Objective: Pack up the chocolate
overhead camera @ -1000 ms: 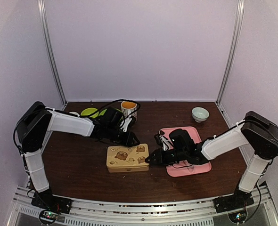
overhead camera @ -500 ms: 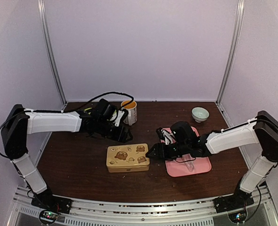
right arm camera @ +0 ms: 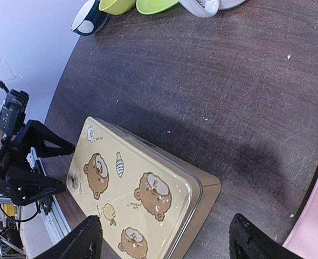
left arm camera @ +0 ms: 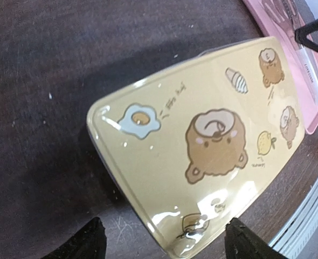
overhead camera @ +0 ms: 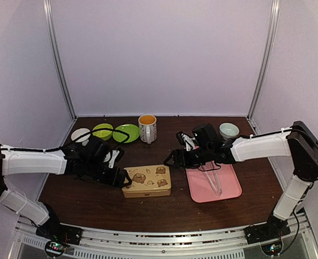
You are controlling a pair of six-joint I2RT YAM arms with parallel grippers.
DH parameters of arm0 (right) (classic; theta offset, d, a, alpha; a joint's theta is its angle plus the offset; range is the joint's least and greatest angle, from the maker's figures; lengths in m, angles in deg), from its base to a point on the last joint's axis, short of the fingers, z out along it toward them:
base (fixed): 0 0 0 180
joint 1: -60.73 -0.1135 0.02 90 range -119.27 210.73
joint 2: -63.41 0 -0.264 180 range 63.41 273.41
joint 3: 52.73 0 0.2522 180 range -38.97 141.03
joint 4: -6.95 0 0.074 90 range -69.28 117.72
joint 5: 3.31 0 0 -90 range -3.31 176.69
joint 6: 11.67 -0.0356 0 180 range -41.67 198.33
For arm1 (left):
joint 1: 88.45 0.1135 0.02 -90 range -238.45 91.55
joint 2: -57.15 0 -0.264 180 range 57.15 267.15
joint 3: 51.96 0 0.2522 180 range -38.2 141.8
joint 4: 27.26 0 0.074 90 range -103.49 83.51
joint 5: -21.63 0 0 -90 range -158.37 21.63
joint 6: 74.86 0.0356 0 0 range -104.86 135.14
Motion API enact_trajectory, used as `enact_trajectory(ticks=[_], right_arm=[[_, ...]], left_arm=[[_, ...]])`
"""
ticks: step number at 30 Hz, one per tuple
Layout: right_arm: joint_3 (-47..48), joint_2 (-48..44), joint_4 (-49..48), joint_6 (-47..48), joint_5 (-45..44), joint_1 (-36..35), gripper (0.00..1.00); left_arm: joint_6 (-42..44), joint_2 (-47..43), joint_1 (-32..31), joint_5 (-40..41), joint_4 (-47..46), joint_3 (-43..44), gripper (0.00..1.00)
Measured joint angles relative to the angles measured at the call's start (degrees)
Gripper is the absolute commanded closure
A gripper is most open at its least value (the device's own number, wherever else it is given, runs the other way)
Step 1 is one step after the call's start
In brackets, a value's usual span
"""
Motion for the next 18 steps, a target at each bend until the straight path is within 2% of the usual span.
enact_trajectory(ticks=[3, 6, 13, 18], right_arm=[[3.1, 3.6, 0.5, 1.6, 0.5, 0.5, 0.26], [4.9, 6.2, 0.8, 2.8, 1.2, 0.7, 0.28], [7.0, 11.5, -0.6, 3.3, 4.1, 0.8, 0.34], [6.8, 14.1, -3.8, 2.2, 6.7, 0.9, 0.44]], left_arm=[[-1.6, -0.4, 0.4, -1.5, -1.4, -2.7, 0.27], [-2.9, 0.3, 0.9, -3.0, -2.4, -3.7, 0.3], [-3.7, 3.1, 1.6, -4.7, -6.7, -3.7, 0.36], [-3.2, 5.1, 1.6, -4.5, -7.4, -2.3, 0.39]])
